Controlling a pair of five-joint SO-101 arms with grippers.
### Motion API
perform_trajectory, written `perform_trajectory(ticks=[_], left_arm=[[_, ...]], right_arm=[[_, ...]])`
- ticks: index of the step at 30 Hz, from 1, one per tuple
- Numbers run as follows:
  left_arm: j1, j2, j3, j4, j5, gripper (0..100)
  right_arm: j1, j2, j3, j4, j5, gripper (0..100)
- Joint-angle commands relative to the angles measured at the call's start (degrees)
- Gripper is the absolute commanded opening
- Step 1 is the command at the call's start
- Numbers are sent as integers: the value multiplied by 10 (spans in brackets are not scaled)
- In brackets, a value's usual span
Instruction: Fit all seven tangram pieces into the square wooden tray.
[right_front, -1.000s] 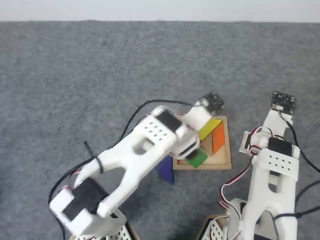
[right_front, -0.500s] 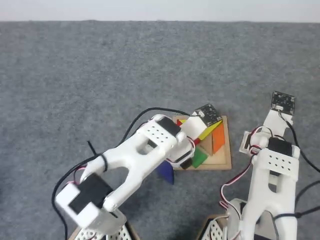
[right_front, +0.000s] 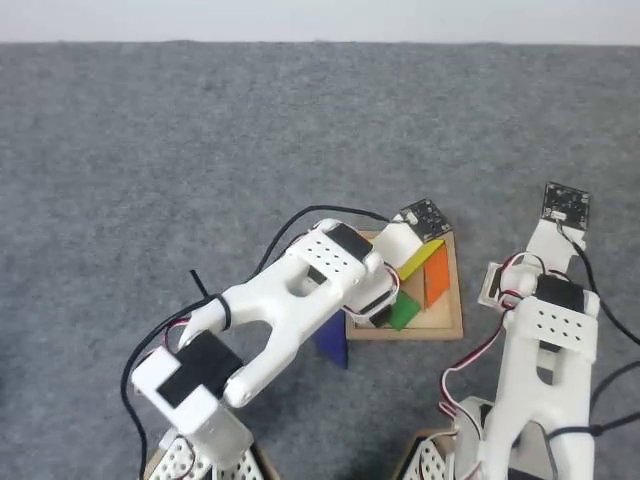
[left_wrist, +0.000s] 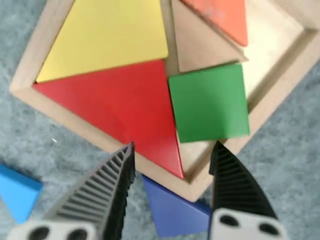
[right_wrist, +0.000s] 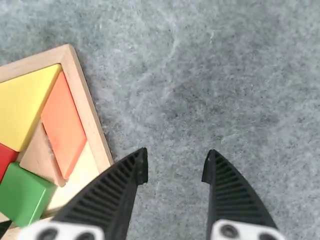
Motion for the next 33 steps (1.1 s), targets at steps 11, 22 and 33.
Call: perform_trajectory(ticks=[11, 22, 33], left_arm=[[-3, 43, -84, -9, -2, 235], [-3, -70, -62, 29, 11, 235], [-146, -258, 151, 23, 11, 235]], right_arm=[[-7, 5, -4, -5, 6, 186], [-7, 5, -4, -5, 6, 186], [-8, 5, -4, -5, 6, 186]])
